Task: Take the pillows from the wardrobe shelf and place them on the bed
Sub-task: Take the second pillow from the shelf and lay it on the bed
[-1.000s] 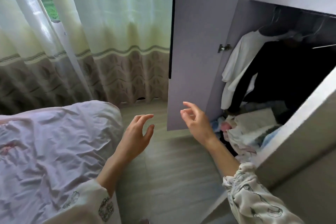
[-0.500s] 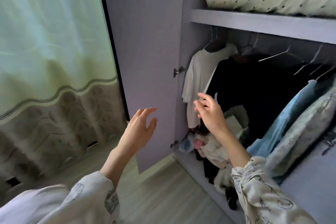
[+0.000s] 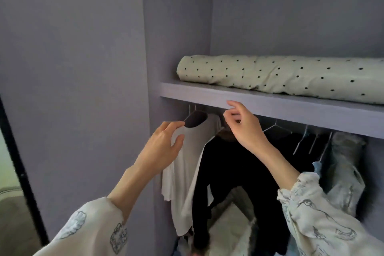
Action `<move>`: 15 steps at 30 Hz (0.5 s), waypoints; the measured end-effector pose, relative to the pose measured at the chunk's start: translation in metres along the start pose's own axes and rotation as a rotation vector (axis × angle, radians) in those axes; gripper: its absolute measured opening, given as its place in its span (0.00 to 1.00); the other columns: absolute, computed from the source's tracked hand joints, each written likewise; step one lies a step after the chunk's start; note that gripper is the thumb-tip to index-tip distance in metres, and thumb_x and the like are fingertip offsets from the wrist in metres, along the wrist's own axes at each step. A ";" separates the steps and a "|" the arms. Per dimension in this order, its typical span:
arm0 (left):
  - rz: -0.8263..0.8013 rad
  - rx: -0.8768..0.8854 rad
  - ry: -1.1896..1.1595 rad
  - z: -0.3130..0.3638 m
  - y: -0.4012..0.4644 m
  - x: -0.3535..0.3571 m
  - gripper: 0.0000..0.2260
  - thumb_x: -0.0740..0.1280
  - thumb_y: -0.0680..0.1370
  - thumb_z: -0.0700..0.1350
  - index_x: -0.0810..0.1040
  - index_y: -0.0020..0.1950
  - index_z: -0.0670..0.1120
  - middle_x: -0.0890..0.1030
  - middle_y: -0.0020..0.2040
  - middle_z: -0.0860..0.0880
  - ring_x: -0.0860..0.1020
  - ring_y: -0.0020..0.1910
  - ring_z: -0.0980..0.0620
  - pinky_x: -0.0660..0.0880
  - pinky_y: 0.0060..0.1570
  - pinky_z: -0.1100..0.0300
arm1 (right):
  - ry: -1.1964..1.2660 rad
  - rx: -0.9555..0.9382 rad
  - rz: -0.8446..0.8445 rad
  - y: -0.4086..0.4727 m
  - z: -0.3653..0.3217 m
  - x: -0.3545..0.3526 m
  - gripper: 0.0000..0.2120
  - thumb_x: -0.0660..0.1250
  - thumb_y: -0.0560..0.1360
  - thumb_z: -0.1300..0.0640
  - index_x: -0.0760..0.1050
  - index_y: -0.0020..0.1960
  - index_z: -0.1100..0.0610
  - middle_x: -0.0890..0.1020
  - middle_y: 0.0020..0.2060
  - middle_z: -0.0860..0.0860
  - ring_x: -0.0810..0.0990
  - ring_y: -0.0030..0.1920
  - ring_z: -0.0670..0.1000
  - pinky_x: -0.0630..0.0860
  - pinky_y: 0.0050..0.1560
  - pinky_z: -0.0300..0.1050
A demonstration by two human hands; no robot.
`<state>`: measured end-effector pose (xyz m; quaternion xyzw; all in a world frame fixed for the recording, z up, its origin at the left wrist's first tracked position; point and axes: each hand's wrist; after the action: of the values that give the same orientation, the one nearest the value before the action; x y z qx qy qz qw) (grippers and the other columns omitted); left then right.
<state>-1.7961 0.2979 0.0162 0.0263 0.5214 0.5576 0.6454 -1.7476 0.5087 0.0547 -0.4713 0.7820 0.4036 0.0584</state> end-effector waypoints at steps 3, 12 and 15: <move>-0.013 0.112 -0.022 0.003 0.058 0.016 0.17 0.60 0.78 0.46 0.69 0.67 0.49 0.72 0.63 0.48 0.73 0.59 0.49 0.63 0.55 0.66 | -0.125 -0.052 0.066 0.042 0.006 -0.016 0.19 0.60 0.78 0.53 0.67 0.68 0.54 0.77 0.56 0.49 0.75 0.57 0.48 0.70 0.59 0.44; -0.001 0.363 -0.071 0.013 0.214 0.058 0.20 0.61 0.78 0.44 0.65 0.70 0.46 0.70 0.66 0.44 0.69 0.64 0.46 0.66 0.61 0.56 | -0.637 -0.203 0.284 0.143 0.025 -0.062 0.24 0.63 0.76 0.52 0.64 0.70 0.55 0.72 0.64 0.54 0.66 0.66 0.54 0.59 0.64 0.44; 0.004 0.463 0.019 0.011 0.260 0.071 0.26 0.63 0.77 0.48 0.59 0.73 0.48 0.63 0.71 0.43 0.62 0.70 0.44 0.62 0.67 0.47 | -0.881 -0.137 0.286 0.171 0.035 -0.070 0.35 0.67 0.72 0.45 0.58 0.73 0.55 0.69 0.68 0.55 0.63 0.69 0.56 0.53 0.70 0.55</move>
<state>-1.9800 0.4549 0.1358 0.1694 0.6414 0.4245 0.6163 -1.8537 0.6206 0.1630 -0.1456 0.7115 0.6198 0.2975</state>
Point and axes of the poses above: each hand's wrist, its own y-axis towards the middle knuckle, its own x-axis out of the palm, z = x × y
